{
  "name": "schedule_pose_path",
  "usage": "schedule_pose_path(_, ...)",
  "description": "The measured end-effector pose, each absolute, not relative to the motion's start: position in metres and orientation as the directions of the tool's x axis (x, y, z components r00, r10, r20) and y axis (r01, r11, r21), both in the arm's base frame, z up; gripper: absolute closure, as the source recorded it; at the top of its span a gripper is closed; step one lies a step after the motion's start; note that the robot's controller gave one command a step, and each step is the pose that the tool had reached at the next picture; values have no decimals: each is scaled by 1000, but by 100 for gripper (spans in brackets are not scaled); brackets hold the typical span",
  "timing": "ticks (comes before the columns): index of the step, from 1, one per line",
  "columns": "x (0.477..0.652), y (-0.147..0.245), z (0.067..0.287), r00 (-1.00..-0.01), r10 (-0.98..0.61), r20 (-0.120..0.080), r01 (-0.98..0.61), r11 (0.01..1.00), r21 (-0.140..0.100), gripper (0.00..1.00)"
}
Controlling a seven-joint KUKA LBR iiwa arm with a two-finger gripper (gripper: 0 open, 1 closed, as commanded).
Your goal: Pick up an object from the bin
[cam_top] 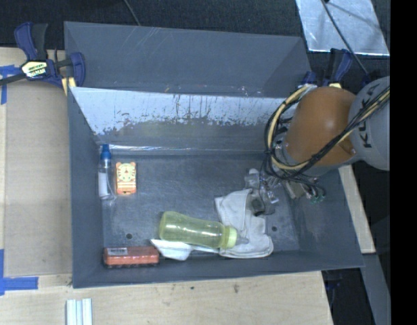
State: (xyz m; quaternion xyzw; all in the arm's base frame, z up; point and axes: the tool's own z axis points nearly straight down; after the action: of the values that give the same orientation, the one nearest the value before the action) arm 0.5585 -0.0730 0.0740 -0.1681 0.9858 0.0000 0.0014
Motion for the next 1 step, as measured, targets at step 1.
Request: schedule_pose_path(1,537,-85,207,-951,-310,-4,-310,951,-2,100)
